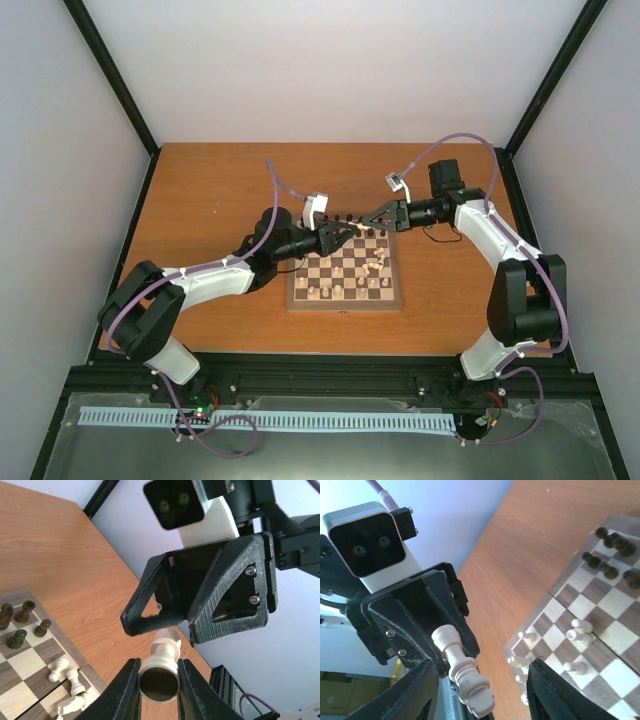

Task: Set up the chess pieces on the board

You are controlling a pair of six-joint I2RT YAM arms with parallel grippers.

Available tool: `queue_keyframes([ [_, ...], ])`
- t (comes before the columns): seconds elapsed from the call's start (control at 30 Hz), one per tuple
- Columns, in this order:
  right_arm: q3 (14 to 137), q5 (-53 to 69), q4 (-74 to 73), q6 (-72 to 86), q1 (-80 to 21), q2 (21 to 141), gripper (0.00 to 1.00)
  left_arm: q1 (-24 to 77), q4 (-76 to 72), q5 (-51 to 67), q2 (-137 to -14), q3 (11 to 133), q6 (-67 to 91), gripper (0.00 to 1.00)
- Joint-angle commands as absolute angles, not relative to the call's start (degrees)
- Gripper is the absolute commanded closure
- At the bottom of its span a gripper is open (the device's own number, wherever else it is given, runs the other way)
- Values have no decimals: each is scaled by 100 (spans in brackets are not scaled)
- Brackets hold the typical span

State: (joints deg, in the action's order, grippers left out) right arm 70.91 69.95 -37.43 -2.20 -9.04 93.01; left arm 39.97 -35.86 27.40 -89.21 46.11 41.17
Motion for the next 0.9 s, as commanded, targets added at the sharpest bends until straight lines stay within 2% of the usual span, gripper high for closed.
queue_keyframes([
  [0.0, 7125, 7769, -3644, 54, -914, 9395, 50, 4049, -4116, 2584, -8908, 4653, 4230, 84],
  [0.27, 7045, 8339, -3836, -92, -923, 9543, 55, 4061, -4261, 2578, -9082, 4715, 4339, 83],
  [0.87, 7457, 8619, -4716, -985, -923, 9948, 89, 4078, -4260, 2653, -9219, 4735, 4353, 80],
])
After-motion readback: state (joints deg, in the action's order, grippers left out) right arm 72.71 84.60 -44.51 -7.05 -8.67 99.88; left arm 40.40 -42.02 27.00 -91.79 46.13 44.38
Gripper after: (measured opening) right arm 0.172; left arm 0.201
